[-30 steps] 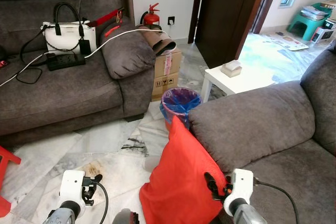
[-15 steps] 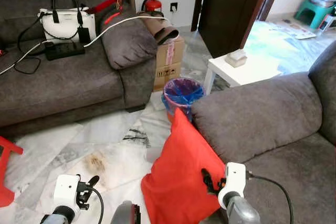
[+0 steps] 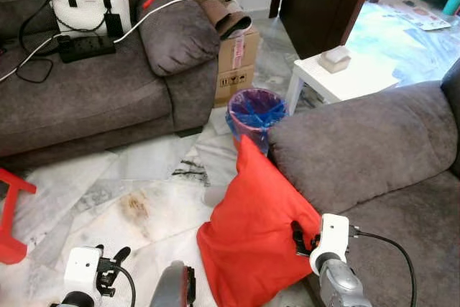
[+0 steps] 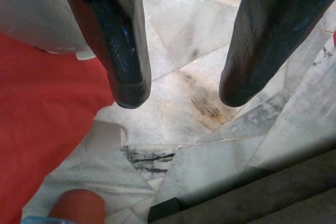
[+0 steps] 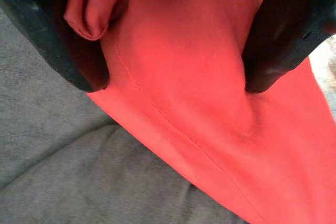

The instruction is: Move the pillow to the sofa from floor

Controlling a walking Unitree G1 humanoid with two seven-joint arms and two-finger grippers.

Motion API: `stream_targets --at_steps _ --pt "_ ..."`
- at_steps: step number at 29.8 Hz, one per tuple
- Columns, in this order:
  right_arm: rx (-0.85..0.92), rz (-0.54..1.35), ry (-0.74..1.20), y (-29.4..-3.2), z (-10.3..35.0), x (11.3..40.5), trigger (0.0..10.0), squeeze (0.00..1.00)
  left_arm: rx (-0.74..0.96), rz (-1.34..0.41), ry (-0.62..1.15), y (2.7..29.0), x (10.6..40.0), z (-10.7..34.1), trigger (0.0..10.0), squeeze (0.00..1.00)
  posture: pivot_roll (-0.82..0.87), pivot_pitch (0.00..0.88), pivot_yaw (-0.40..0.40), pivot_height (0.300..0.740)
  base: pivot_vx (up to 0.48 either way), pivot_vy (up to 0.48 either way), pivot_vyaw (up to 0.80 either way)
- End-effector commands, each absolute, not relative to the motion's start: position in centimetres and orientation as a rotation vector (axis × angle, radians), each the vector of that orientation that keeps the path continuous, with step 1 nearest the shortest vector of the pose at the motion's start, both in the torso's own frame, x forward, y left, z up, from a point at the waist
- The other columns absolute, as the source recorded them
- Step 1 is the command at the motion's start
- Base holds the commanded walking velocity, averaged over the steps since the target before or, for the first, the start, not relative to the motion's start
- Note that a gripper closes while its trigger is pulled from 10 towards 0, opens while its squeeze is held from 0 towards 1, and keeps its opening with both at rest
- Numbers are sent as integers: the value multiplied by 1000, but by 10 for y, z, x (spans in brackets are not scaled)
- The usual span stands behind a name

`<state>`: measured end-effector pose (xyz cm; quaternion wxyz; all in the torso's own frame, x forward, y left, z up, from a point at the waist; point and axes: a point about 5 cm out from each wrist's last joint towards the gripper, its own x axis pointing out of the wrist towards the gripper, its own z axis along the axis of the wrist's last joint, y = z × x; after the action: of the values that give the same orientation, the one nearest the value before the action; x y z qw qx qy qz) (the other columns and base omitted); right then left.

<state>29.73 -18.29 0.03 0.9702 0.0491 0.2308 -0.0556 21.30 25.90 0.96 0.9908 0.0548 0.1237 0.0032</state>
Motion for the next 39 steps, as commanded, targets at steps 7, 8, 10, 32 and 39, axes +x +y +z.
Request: stream_targets --at_steps 7,8,10,32,39 --pt "91 -296 566 -217 -14 278 10000 0 98 -6 297 256 205 4 10000 0 278 258 -16 625 0 0 0" --pt "72 -331 591 -222 -16 275 10000 0 96 -8 301 255 205 3 10000 0 276 257 -17 625 0 0 0" --pt "35 -370 629 -229 -19 269 10000 0 94 -10 305 255 205 3 10000 0 274 256 -18 625 0 0 0" --pt "357 -39 721 -175 -37 261 0 0 61 -39 328 247 210 4 10000 0 274 240 -20 625 0 0 0" --pt "397 -41 664 -173 -33 265 0 0 60 -38 329 247 210 3 10000 0 273 238 -21 625 0 0 0"
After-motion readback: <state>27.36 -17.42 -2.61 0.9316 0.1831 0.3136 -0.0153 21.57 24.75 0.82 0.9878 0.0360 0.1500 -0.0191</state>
